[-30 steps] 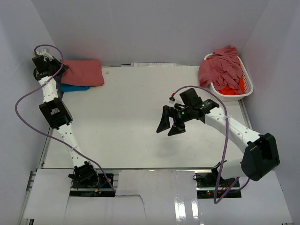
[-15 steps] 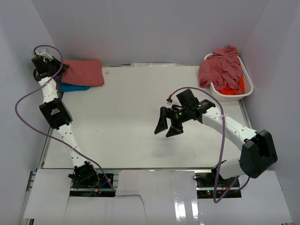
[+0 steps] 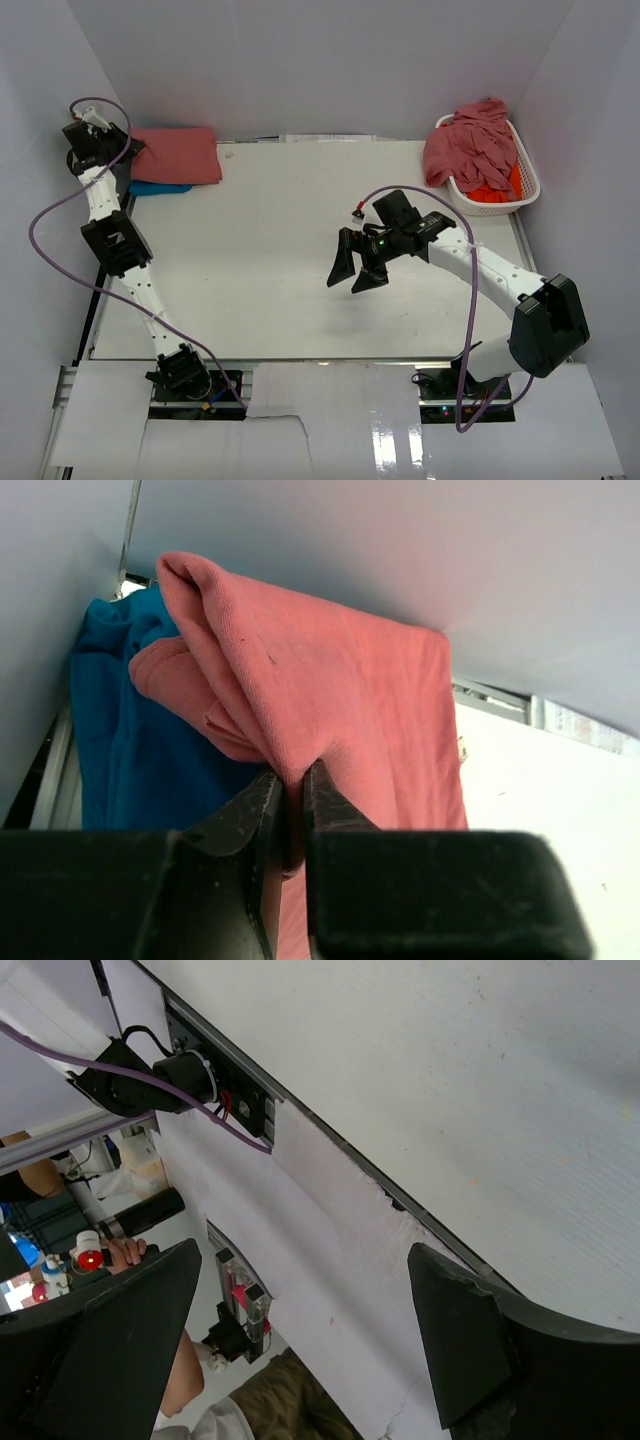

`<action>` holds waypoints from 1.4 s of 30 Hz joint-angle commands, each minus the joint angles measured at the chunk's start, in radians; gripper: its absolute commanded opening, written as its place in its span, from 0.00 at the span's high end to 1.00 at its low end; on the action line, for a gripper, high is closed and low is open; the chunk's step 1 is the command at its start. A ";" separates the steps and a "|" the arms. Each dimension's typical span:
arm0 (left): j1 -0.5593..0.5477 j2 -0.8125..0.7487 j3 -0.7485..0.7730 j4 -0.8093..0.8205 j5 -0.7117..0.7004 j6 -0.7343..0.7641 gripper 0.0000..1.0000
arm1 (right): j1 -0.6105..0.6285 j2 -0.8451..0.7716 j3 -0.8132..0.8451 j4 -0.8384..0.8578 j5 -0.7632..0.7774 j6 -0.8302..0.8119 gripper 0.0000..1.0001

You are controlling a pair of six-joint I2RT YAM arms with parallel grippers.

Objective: Fold and stack the t-shirts
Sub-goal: Put the neatly folded tshirt into the corner of the board with the left arm

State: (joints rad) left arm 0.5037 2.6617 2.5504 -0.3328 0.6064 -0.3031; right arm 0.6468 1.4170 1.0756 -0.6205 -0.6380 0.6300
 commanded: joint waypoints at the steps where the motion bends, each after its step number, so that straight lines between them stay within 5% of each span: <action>1: 0.042 -0.028 0.012 0.031 0.010 0.062 0.79 | 0.008 0.014 0.056 0.001 -0.009 0.004 0.10; 18: 0.033 -0.098 -0.010 0.023 -0.008 0.170 0.72 | 0.019 0.019 0.053 0.004 -0.026 0.008 0.10; 21: 0.033 -0.106 -0.010 0.021 -0.011 0.147 0.41 | 0.020 0.016 0.049 0.007 -0.028 0.010 0.10; 31: 0.032 -0.236 -0.168 0.136 -0.014 0.081 0.02 | 0.028 0.010 0.040 0.027 -0.040 0.017 0.10; 42: -0.007 -0.442 -0.357 0.216 -0.014 0.053 0.08 | 0.031 0.023 0.069 0.018 -0.068 -0.013 0.10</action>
State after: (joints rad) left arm 0.5041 2.3322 2.2391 -0.1783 0.5831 -0.2245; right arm 0.6701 1.4410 1.1030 -0.6098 -0.6754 0.6399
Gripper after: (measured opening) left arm 0.946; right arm 0.900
